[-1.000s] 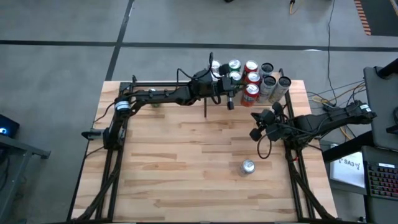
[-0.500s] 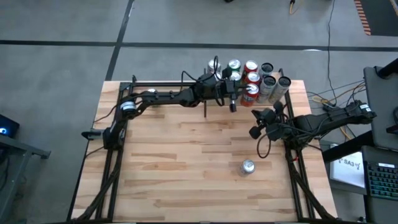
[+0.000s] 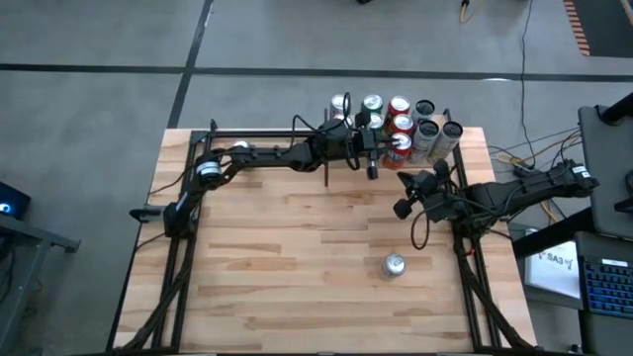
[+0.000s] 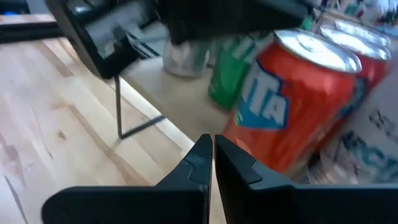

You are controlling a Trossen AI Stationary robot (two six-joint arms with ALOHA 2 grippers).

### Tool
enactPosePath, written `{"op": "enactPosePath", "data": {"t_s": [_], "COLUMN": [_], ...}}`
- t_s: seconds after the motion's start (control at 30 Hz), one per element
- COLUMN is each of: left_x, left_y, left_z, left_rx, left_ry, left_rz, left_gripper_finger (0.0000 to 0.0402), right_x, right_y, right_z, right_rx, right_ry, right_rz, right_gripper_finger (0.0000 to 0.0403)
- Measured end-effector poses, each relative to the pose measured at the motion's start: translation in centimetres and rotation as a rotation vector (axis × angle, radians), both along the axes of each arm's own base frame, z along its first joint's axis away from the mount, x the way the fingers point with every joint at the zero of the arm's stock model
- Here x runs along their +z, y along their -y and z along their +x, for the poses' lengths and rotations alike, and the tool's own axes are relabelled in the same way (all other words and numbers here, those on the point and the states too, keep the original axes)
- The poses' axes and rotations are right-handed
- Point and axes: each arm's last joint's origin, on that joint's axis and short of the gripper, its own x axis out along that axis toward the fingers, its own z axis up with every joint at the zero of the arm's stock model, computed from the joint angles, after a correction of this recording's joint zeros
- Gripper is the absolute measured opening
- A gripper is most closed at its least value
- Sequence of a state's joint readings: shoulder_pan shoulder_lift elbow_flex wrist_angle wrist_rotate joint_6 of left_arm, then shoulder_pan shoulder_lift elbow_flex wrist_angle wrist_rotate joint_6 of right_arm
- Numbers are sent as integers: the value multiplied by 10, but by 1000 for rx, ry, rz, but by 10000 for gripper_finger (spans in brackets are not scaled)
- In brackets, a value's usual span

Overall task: Place canned beverage on shelf
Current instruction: Put the orange soda can on the shelf aligned in front of the other orange soda can

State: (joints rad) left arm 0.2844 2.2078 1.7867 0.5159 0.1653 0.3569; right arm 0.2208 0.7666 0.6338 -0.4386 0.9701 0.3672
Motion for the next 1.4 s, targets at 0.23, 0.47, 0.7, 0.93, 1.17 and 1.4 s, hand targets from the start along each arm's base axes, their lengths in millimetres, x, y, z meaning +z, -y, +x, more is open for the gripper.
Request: {"op": "enactPosePath", "data": {"t_s": [0.23, 0.47, 0.7, 0.93, 1.17, 1.4], "left_x": [-1, -3, -4, -4, -1, 19], "left_y": [0, 1, 3, 12, 13, 15], "left_z": [0, 1, 1, 4, 2, -5], "left_rx": [1, -2, -10, -60, -62, -63], "left_ry": [-13, -32, -39, -44, -42, -14], "left_rz": [-4, -21, -39, -37, -62, -62], "left_gripper_finger": [36, 36, 36, 36, 36, 36], "right_x": [4, -2, 1, 3, 2, 4], "right_y": [6, 19, 20, 21, 22, 22], "right_z": [11, 17, 14, 11, 10, 7], "right_rx": [-13, -88, -98, -128, -151, -153], "right_ry": [19, -23, -1, 10, -9, 16], "right_rz": [-44, -53, -48, -64, -80, -67], "right_gripper_finger": [9, 9, 9, 9, 9, 9]}}
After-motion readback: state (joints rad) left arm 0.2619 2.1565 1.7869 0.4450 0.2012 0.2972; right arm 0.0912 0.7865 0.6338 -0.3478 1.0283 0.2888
